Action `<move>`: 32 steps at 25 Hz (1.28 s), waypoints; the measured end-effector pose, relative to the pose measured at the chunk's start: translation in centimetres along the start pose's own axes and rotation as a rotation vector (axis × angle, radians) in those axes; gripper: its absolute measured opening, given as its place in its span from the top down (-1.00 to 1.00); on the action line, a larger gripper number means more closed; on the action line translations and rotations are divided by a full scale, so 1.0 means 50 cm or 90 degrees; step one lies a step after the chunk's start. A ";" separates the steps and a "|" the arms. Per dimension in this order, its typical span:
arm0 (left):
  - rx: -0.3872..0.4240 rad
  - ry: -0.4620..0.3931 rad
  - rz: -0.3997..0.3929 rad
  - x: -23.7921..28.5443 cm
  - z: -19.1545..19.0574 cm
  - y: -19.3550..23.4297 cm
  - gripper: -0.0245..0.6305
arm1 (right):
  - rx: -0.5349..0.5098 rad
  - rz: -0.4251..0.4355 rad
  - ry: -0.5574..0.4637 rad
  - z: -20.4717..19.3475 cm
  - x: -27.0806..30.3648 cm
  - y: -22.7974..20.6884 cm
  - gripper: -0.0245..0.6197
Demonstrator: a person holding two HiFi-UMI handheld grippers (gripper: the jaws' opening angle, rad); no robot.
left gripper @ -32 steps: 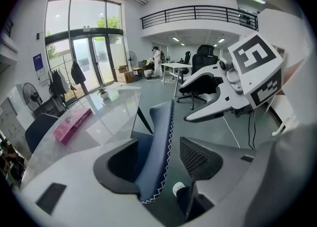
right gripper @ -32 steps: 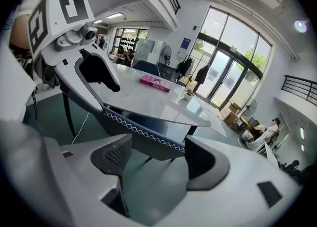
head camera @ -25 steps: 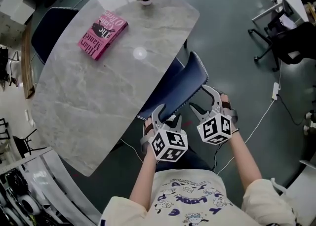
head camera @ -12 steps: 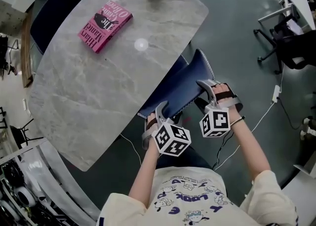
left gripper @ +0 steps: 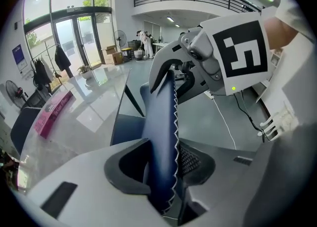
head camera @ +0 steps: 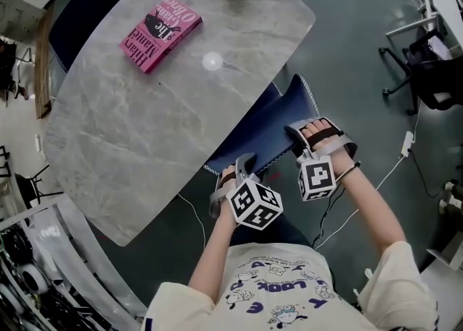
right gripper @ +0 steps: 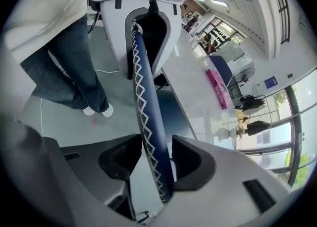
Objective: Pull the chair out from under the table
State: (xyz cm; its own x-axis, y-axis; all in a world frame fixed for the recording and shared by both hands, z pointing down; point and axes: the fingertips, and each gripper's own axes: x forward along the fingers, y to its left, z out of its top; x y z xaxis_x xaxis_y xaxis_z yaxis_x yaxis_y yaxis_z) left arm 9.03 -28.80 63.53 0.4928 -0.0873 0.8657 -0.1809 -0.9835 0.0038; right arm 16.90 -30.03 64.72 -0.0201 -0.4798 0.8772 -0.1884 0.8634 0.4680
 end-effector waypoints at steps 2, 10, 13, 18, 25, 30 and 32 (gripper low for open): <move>0.000 0.004 -0.013 -0.002 -0.001 -0.003 0.48 | -0.026 0.008 0.001 0.001 -0.002 0.002 0.36; 0.017 0.016 -0.025 0.000 -0.002 -0.004 0.54 | -0.081 0.046 0.002 0.001 -0.001 0.003 0.58; 0.022 0.023 -0.020 -0.001 -0.002 -0.006 0.56 | -0.085 0.058 0.002 0.001 -0.004 0.004 0.60; 0.025 0.032 -0.010 -0.002 0.000 -0.008 0.59 | -0.093 0.067 -0.003 0.000 -0.008 0.004 0.62; 0.025 0.048 0.001 0.002 -0.006 -0.008 0.62 | -0.095 0.080 -0.016 0.001 -0.006 0.008 0.64; 0.021 0.054 0.011 0.000 -0.007 -0.012 0.63 | -0.091 0.106 -0.031 -0.001 -0.010 0.016 0.65; 0.021 0.057 0.013 0.001 -0.009 -0.017 0.63 | -0.088 0.115 -0.036 -0.001 -0.012 0.022 0.65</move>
State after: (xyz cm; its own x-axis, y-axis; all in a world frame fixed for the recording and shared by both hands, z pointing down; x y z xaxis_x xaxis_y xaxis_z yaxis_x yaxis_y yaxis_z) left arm 8.83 -27.89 63.79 0.4106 -0.0942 0.9069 -0.1618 -0.9864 -0.0293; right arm 16.76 -28.77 64.73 -0.0971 -0.3206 0.9422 -0.0408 0.9472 0.3181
